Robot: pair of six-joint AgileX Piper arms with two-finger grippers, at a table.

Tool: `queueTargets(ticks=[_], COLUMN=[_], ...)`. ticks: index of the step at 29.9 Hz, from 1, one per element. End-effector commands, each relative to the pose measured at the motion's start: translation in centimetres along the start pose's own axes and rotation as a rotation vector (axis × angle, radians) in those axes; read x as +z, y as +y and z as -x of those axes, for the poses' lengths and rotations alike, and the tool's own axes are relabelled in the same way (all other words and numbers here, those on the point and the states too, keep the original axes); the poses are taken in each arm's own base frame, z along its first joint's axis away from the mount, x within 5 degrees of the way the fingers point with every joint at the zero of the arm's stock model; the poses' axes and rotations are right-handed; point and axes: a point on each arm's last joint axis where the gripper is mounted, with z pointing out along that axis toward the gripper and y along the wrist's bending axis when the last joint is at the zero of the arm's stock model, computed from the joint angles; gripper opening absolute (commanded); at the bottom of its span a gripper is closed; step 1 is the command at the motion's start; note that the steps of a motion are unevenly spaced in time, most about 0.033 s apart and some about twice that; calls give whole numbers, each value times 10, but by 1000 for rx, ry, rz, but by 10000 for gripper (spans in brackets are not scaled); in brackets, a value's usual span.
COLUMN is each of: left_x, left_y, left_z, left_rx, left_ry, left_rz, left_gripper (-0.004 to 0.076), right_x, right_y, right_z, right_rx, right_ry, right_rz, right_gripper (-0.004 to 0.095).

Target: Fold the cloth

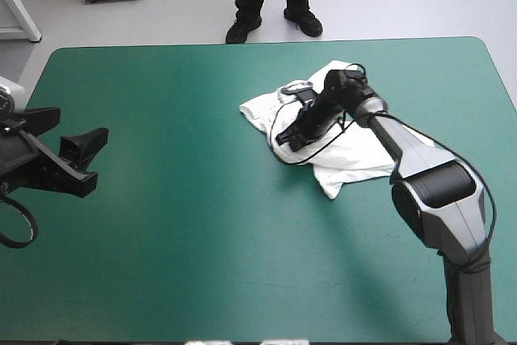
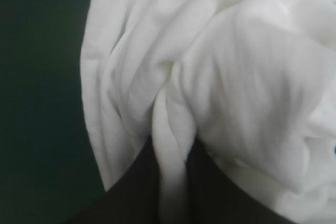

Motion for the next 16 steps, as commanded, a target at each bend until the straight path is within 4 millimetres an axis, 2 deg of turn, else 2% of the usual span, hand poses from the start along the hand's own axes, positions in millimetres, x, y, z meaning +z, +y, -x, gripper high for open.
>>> queueTargets(ticks=[1, 7, 10, 13, 16], left_x=[-15, -18, -18, -18, -18], left_y=[0, 0, -1, -1, -1], left_z=[5, 5, 3, 3, 3], left_rx=[-11, -10, -10, -10, -10], left_ry=[-44, -51, -29, -29, -29], left_rz=[7, 8, 4, 4, 4], left_gripper=[491, 491, 491, 491, 491], right_x=[-9, 8, 11, 11, 11], right_y=[72, 150, 183, 209, 224], right_z=[1, -12, -20, -28, -33], right_rx=[-91, -235, -288, -334, -372], right_ry=[12, 91, 112, 123, 128], right_rz=[142, 213, 254, 283, 293], right_gripper=[0, 0, 0, 0, 0])
